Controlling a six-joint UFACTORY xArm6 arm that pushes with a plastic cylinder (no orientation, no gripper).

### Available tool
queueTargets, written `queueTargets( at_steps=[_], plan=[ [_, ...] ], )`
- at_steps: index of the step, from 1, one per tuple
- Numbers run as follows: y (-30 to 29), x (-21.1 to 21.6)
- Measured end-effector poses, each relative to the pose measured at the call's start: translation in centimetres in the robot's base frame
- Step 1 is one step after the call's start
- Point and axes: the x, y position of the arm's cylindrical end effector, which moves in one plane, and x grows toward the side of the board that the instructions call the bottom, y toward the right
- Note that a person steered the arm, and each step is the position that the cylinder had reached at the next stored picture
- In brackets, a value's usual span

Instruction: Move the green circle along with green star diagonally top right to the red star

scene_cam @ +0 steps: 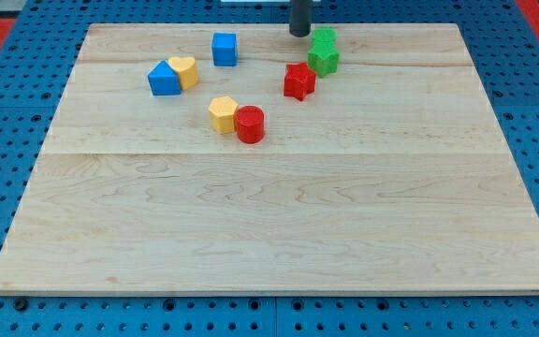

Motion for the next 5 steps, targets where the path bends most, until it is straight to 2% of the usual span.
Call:
queueTargets(
  at_steps=[1, 2, 4, 5],
  plan=[
    [4.4, -0.2],
    [4.2, 0.3],
    [-1.6, 3.8],
    [-2.6, 5.3]
  ],
)
